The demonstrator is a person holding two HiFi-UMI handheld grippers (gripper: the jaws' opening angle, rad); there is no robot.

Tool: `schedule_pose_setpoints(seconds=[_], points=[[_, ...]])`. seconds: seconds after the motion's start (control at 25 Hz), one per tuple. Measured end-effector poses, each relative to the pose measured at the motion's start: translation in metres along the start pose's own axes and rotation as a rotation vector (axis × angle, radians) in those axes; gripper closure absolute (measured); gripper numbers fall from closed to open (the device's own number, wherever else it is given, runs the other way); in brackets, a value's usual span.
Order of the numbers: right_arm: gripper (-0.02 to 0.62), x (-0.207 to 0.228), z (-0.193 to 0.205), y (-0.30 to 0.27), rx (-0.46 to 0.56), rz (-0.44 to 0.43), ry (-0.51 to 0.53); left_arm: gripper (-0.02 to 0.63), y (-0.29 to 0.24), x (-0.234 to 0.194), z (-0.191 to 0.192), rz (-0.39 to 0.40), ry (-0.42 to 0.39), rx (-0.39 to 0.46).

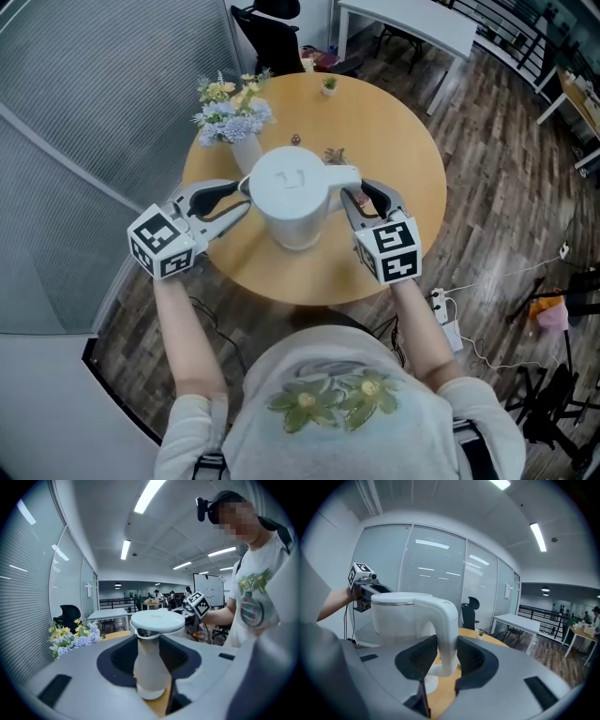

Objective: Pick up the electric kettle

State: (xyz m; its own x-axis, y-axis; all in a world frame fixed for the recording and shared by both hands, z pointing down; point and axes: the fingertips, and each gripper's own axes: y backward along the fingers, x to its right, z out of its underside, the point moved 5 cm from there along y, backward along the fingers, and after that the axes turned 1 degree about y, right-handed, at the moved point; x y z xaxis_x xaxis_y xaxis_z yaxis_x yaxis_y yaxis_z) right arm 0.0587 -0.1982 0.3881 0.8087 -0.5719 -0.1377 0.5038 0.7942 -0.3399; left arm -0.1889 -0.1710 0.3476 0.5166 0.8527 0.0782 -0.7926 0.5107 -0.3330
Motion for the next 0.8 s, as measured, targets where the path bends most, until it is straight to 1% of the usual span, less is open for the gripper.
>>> schedule_pose_setpoints(seconds=[0.56,0.8], points=[[0.453,-0.017,0.012,0.03,-0.009,-0.015,0.002,0.462,0.013,0.036,0.01,-0.002,0.028,0.018],[0.453,-0.027,0.028,0.046,-0.02,-0.022,0.002,0.462,0.017,0.06,0.022,-0.003,0.04,0.01]])
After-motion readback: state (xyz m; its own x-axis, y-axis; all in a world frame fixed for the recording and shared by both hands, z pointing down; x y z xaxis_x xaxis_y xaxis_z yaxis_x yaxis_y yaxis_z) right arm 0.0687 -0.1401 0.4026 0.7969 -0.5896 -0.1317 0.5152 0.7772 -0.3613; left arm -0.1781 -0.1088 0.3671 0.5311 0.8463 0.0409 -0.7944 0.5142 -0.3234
